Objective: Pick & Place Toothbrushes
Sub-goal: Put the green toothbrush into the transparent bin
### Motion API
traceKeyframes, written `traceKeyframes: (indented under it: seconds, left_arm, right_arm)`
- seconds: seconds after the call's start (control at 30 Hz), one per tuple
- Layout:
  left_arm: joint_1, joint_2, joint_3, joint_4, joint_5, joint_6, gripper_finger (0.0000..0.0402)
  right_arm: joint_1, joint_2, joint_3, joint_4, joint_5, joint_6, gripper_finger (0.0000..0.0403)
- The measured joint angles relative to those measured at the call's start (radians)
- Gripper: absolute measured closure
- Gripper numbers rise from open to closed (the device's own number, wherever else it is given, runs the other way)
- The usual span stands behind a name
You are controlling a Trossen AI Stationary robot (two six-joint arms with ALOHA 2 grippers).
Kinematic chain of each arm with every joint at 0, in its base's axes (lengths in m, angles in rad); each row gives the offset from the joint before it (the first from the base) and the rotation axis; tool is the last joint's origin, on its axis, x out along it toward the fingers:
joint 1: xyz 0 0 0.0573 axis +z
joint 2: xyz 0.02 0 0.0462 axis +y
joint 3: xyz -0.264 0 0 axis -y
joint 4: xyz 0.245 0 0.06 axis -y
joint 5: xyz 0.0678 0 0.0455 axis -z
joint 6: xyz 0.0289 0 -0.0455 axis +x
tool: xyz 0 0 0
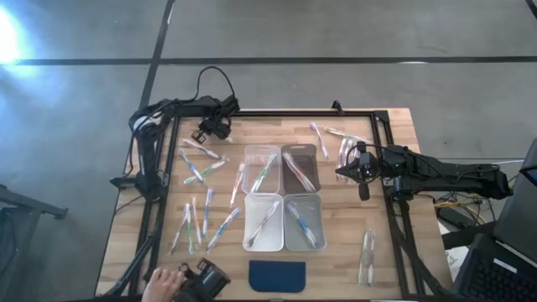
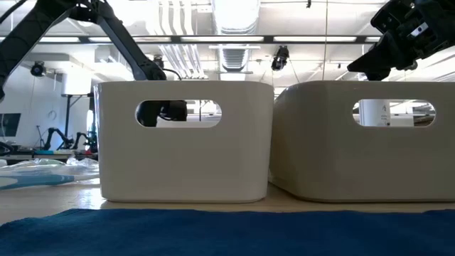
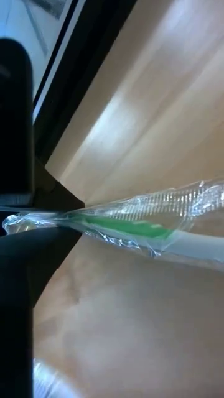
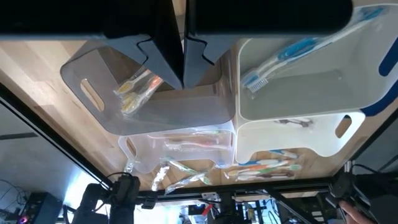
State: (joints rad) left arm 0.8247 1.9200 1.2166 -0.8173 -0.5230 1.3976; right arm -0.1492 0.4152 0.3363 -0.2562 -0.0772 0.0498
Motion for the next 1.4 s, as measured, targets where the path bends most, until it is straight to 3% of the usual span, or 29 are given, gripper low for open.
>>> traceKeyframes:
  seconds: [0.43, 0.63, 0.7, 0.83, 0.97, 1.1, 1.23, 1.4]
  left_arm:
    - [-0.041, -0.176, 0.001, -0.1, -0.085, -0.357, 0.0372]
    - [-0.083, -0.317, 0.003, -0.134, -0.088, -0.775, 0.0371]
    - [-0.104, -0.362, 0.003, -0.137, -0.086, -0.852, 0.037]
    - [-0.154, -0.447, 0.003, -0.148, -0.016, -1.058, 0.0372]
    - [-0.21, -0.53, 0.003, -0.116, 0.176, -1.284, 0.0372]
    - [-0.292, -0.587, 0.003, -0.003, 0.302, -1.5, 0.0371]
    - [-0.4, -0.61, 0.004, 0.106, 0.332, -1.594, 0.0372]
    - [-0.522, -0.601, 0.005, 0.128, 0.332, -1.711, 0.0373]
  right_arm:
    - [0.0, 0.0, 0.0, 0.0, 0.0, 0.0, 0.0394]
    - [0.0, 0.0, 0.0, 0.0, 0.0, 0.001, 0.0394]
    - [0.0, 0.0, 0.0, 0.0, 0.0, 0.001, 0.0394]
    - [0.0, 0.0, 0.0, 0.0, 0.0, 0.001, 0.0394]
    - [0.0, 0.0, 0.0, 0.0, 0.0, 0.001, 0.0394]
    - [0.0, 0.0, 0.0, 0.0, 0.0, 0.001, 0.0394]
    - [0.0, 0.0, 0.0, 0.0, 0.0, 0.001, 0.0394]
    - [0.0, 0.0, 0.0, 0.0, 0.0, 0.001, 0.0394]
